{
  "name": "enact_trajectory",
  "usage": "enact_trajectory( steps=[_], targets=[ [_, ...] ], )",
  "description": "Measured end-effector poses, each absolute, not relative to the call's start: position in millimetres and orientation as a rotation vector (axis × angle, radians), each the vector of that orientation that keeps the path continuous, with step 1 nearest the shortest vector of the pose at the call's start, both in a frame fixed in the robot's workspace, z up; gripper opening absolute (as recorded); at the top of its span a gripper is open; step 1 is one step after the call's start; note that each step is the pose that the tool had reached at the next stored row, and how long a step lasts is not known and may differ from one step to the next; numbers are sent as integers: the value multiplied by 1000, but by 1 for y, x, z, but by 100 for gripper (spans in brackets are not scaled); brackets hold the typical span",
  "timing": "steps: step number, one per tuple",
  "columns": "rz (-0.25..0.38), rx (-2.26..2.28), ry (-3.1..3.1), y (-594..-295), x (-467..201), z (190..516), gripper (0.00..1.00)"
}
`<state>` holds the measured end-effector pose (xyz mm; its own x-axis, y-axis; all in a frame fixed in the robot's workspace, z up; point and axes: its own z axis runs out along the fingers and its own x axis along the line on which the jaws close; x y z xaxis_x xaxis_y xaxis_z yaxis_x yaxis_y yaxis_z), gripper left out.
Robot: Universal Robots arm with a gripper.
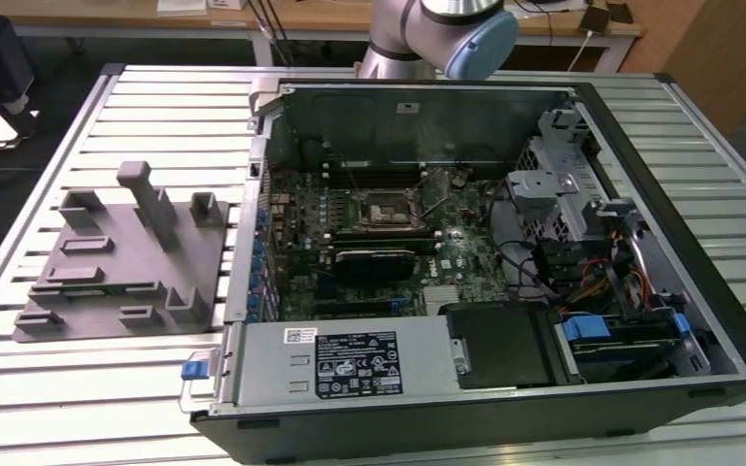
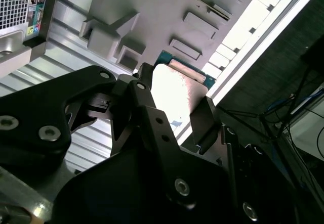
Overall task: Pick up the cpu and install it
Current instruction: 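Pick up the cpu and move it towards the insertion slot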
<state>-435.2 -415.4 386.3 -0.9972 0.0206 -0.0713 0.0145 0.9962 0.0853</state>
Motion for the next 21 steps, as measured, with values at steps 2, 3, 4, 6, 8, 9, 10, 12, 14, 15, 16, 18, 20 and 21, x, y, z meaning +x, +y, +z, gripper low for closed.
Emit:
enact_trajectory(
  steps=[2,3,4,6,8,9,10,12,14,15,16,18,20,21],
  targets=[
    [130,27,3067,-415,-433,386,54],
    [130,27,3067,-415,-432,386,54],
    [130,27,3067,-415,-431,386,54],
    [130,27,3067,-415,-430,386,54],
    [130,27,3067,-415,-428,386,54],
    [130,27,3067,-415,-427,386,54],
    [130,27,3066,-415,-426,386,54],
    [130,27,3067,-415,-424,386,54],
    [130,27,3067,-415,-422,386,54],
    [130,27,3066,-415,-421,386,54],
    [130,27,3067,-415,-419,386,54],
    [130,27,3067,-415,-418,386,54],
    [130,27,3067,-415,-415,386,54],
    [130,27,3066,-415,-415,386,54]
  ],
)
